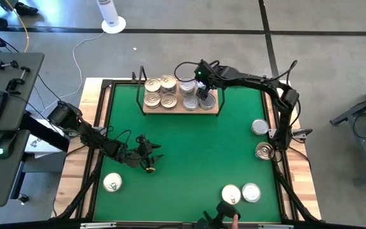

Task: Stack canned seafood by type on shelf
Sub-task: Stack the green tuna can on top of the other green tuna can on the shelf

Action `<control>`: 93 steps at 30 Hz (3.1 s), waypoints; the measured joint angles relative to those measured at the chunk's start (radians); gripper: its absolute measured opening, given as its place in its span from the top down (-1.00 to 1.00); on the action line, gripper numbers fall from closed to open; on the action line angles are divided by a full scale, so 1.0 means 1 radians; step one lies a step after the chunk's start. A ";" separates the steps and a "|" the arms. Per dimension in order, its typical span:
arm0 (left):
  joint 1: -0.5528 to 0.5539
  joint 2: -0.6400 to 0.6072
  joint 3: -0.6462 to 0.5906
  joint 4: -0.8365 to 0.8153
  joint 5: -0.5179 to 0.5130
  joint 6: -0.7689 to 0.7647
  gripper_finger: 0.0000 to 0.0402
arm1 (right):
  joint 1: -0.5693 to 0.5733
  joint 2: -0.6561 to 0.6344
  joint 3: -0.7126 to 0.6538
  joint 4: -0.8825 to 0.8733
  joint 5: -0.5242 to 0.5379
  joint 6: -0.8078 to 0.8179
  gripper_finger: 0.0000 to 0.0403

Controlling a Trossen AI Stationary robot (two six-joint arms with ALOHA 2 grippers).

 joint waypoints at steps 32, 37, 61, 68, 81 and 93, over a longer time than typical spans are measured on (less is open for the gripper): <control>0.000 0.000 0.000 0.000 0.003 0.000 -0.01 | -0.008 0.002 -0.003 -0.058 -0.081 -0.018 -0.98; 0.000 0.000 0.000 0.000 0.003 0.000 -0.01 | -0.008 0.002 -0.003 -0.055 -0.081 -0.018 -0.98; 0.000 0.000 0.000 0.000 0.003 0.001 -0.01 | -0.012 0.001 -0.001 -0.035 -0.120 -0.043 -0.99; 0.000 0.000 0.000 0.004 0.003 0.001 -0.01 | -0.012 0.000 -0.001 -0.030 -0.121 -0.019 -0.99; 0.079 0.000 0.232 -0.118 0.055 0.167 -0.01 | -0.007 0.000 -0.001 -0.030 -0.092 0.005 -0.99; 0.310 0.000 0.370 -0.177 0.195 0.260 0.00 | 0.010 0.000 -0.001 -0.015 -0.086 -0.046 -0.99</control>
